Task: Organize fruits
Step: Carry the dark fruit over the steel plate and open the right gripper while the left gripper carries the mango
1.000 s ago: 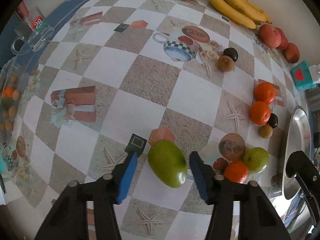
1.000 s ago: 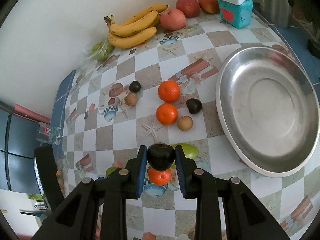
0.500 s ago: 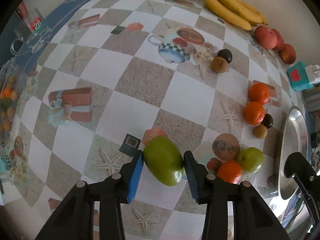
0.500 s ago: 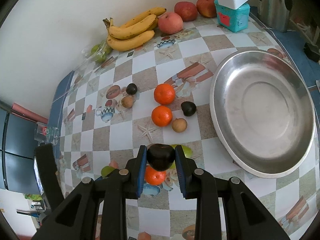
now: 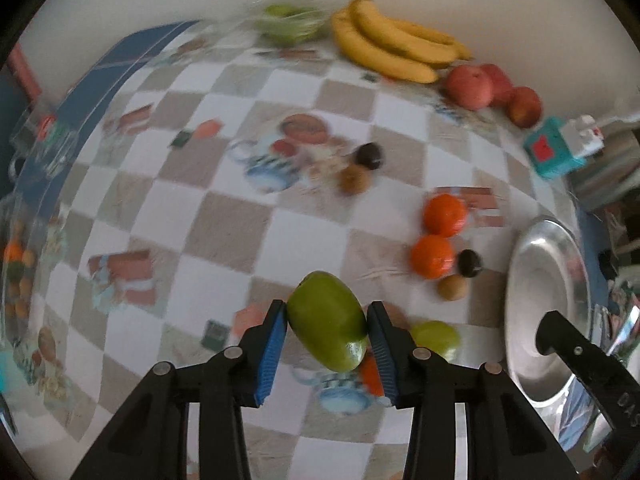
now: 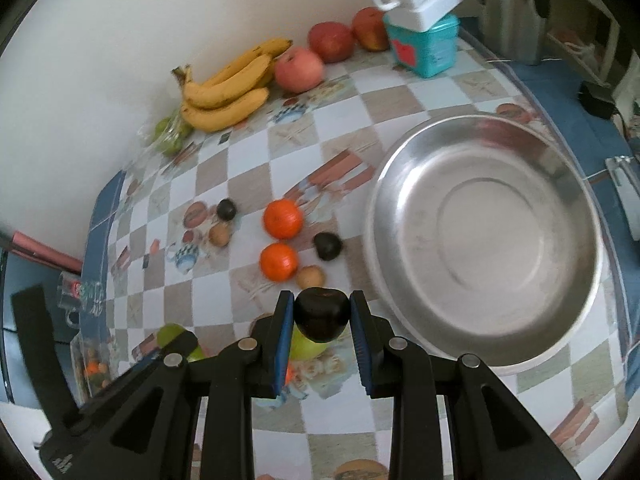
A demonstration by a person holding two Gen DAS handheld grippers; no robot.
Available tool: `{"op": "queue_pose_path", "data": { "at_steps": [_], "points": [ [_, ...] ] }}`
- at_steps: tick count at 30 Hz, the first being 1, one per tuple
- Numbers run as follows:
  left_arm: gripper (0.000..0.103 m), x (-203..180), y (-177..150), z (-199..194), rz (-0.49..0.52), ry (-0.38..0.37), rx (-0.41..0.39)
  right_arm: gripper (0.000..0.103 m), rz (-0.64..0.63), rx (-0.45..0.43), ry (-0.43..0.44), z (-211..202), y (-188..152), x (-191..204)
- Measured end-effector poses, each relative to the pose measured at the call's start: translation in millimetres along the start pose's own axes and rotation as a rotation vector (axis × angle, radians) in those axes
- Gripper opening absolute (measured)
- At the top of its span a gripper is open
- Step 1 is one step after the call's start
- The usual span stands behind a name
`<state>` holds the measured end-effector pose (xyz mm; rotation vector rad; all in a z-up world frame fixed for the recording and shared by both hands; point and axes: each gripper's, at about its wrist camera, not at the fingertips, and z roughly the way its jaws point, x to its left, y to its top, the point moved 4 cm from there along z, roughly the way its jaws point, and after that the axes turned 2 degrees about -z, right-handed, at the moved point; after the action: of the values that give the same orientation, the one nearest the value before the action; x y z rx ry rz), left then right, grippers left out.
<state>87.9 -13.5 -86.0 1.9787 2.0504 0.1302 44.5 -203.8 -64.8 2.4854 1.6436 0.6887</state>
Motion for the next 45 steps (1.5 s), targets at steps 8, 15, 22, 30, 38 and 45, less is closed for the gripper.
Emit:
{"op": "queue_pose_path", "data": {
  "at_steps": [8, 15, 22, 30, 38, 45],
  "points": [
    [0.044, -72.8, -1.5, 2.8, 0.143, -0.048, 0.005, 0.029, 0.13, -0.02, -0.051, -9.2, 12.1, -56.9],
    [0.044, -140.2, -8.2, 8.8, 0.276, -0.101, 0.008, 0.029, 0.254, -0.044, -0.119, -17.9, 19.1, -114.2],
    [0.044, -185.8, -12.9, 25.0, 0.373, -0.125, -0.007, 0.029, 0.346, -0.054, -0.162, -20.4, 22.7, -158.4],
    [0.044, -203.6, -20.8, 49.5, 0.431, -0.13, -0.004, 0.029, 0.392, -0.018, -0.176, -8.5, 19.8, -177.7],
    [0.044, -205.3, -26.5, 54.3, 0.447, -0.119, 0.001, 0.029, 0.381, 0.019, -0.191, 2.9, 15.8, -177.5],
    [0.046, -205.7, -24.9, 45.9, 0.443, -0.135, -0.006, 0.044, 0.383, 0.008, -0.202, -3.2, 17.8, -176.1]
  ]
}}
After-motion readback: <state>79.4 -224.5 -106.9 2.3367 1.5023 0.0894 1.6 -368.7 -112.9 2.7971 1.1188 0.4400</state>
